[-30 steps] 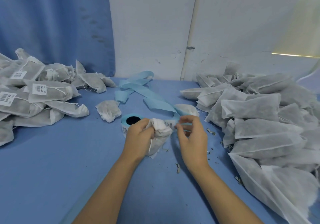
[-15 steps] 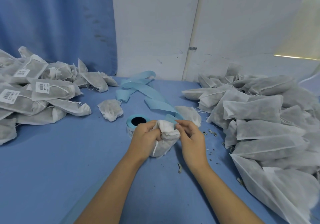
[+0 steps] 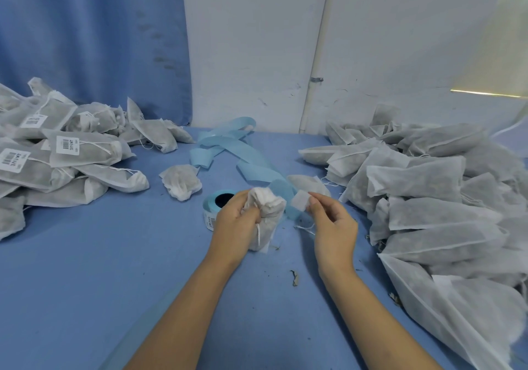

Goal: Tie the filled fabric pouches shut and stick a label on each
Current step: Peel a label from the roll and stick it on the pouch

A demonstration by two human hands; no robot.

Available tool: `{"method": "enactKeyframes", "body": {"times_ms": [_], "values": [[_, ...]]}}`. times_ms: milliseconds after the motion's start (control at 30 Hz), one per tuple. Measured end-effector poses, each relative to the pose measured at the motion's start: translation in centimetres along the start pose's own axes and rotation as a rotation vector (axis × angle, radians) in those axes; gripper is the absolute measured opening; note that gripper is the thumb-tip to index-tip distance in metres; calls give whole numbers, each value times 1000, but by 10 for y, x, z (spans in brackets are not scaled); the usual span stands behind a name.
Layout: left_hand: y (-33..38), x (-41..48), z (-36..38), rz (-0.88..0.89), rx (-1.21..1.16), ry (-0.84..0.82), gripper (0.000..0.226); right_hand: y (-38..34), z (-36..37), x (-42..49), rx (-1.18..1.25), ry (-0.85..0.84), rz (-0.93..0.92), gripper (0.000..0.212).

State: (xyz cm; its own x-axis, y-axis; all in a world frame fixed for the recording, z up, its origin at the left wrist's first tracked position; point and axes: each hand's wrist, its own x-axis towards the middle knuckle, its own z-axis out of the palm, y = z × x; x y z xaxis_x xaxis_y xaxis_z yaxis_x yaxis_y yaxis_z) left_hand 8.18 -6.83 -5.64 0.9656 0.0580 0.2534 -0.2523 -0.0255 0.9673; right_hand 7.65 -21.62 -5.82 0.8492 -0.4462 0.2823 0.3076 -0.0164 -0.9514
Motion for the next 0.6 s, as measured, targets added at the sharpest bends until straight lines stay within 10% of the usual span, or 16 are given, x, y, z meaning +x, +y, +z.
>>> {"method": "enactKeyframes", "body": {"times_ms": [333, 600], "values": [[4, 9, 4, -129, -298, 81, 31, -7, 4, -3, 164, -49, 50, 28], [8, 8, 4, -93, -271, 25, 31, -6, 7, -12, 3, -408, -221, 54]]}}
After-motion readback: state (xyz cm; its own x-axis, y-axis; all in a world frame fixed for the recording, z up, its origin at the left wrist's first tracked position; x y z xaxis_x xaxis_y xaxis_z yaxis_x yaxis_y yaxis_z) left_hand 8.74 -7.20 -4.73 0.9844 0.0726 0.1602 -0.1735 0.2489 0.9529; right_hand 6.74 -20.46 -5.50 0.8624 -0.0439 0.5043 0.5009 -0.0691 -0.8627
